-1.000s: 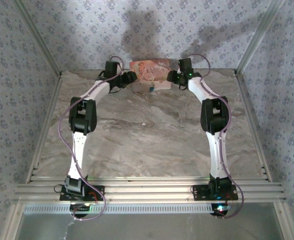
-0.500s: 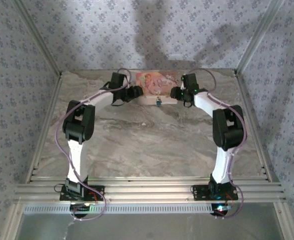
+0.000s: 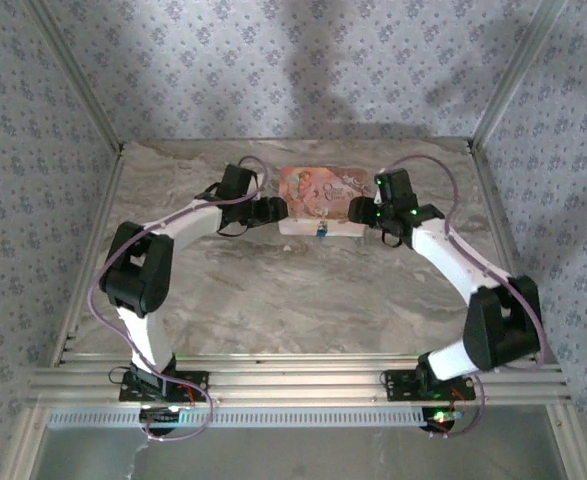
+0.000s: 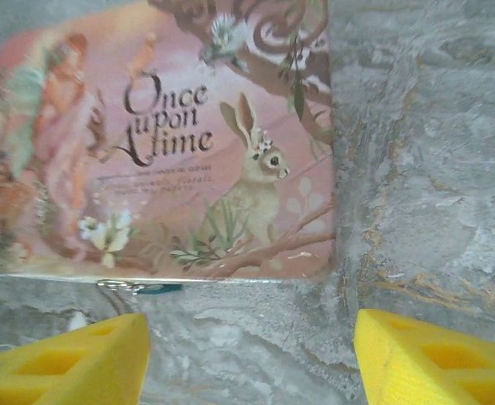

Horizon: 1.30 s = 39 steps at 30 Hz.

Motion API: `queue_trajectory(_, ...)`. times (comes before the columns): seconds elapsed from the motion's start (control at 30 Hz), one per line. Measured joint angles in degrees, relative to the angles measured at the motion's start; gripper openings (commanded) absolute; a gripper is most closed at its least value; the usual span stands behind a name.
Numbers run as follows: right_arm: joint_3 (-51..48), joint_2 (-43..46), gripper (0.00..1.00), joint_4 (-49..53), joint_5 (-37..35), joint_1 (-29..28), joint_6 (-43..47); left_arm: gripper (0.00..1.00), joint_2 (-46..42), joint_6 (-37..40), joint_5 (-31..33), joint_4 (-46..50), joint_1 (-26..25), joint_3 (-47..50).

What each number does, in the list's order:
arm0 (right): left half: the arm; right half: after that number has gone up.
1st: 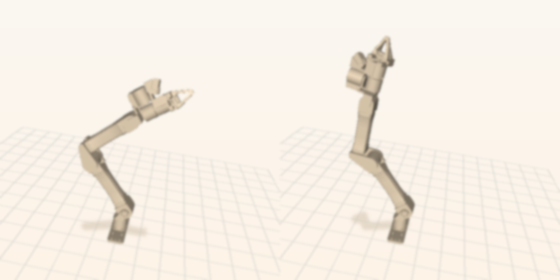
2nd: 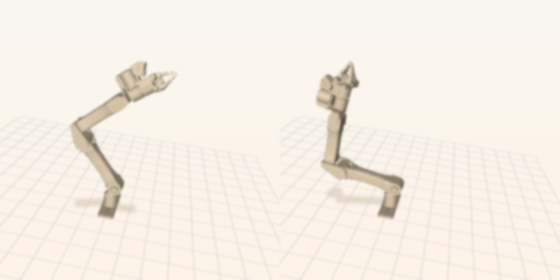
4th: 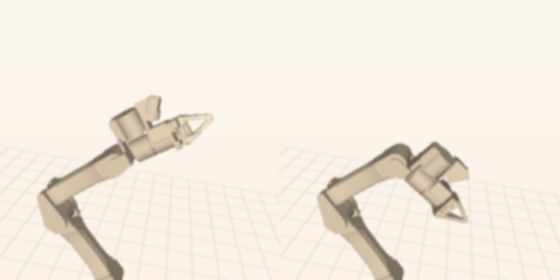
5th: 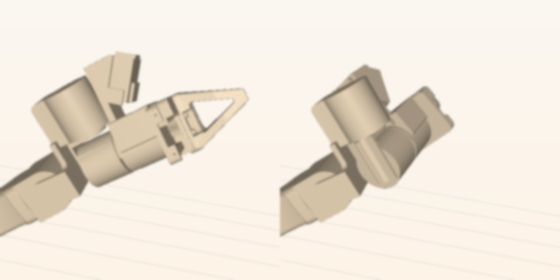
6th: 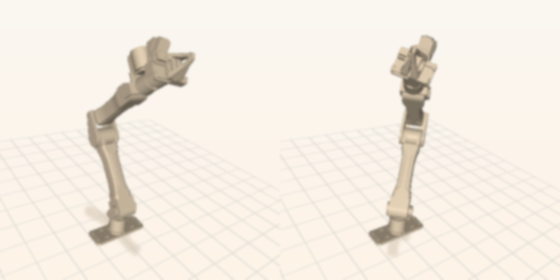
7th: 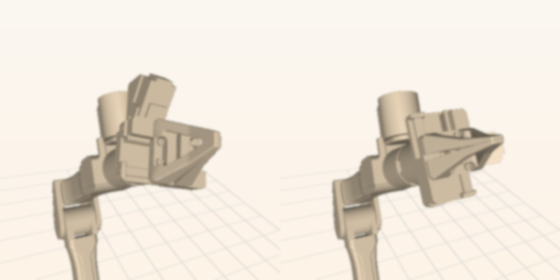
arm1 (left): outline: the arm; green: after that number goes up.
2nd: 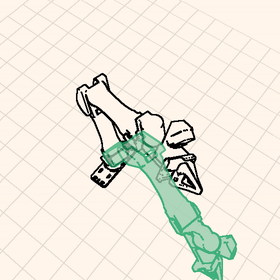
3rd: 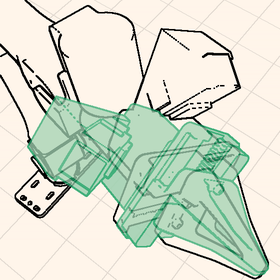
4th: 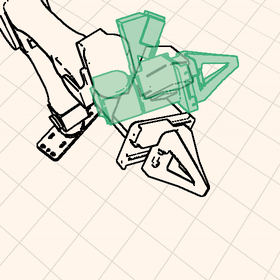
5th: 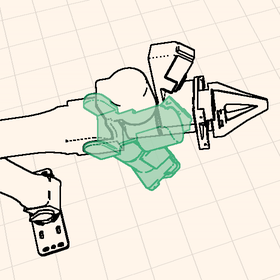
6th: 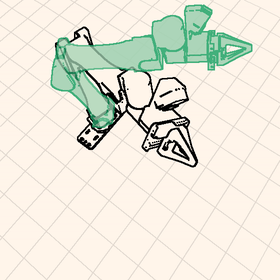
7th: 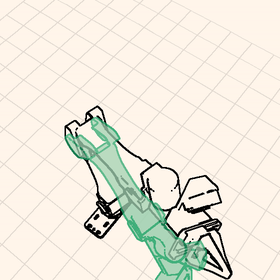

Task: Unlock the padlock with the key

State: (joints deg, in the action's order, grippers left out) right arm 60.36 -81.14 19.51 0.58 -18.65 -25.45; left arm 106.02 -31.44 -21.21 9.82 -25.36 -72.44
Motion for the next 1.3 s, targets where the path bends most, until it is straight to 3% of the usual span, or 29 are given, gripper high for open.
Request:
queue_trajectory(0.17, -5.55, 2.51, 0.58, -2.38, -1.05, -5.40, -3.37, 0.61, -1.73, 0.11, 0.02, -1.46, -0.37, 3.87)
queue_trajectory(0.37, -6.78, -5.25, 0.55, -4.52, -1.18, -11.41, -6.27, 0.58, -1.66, -0.09, -0.35, -2.78, -1.31, 4.87)
queue_trajectory(1.0, -5.16, -6.58, 0.49, -7.65, 1.57, -4.76, -8.92, 0.57, -1.99, 0.74, 2.58, -5.18, -2.60, 6.78)
queue_trajectory(1.3, -8.31, -3.28, 0.49, -7.74, 1.44, -4.96, -9.31, 0.58, -4.98, 3.65, 9.79, 3.50, 6.69, 5.07)
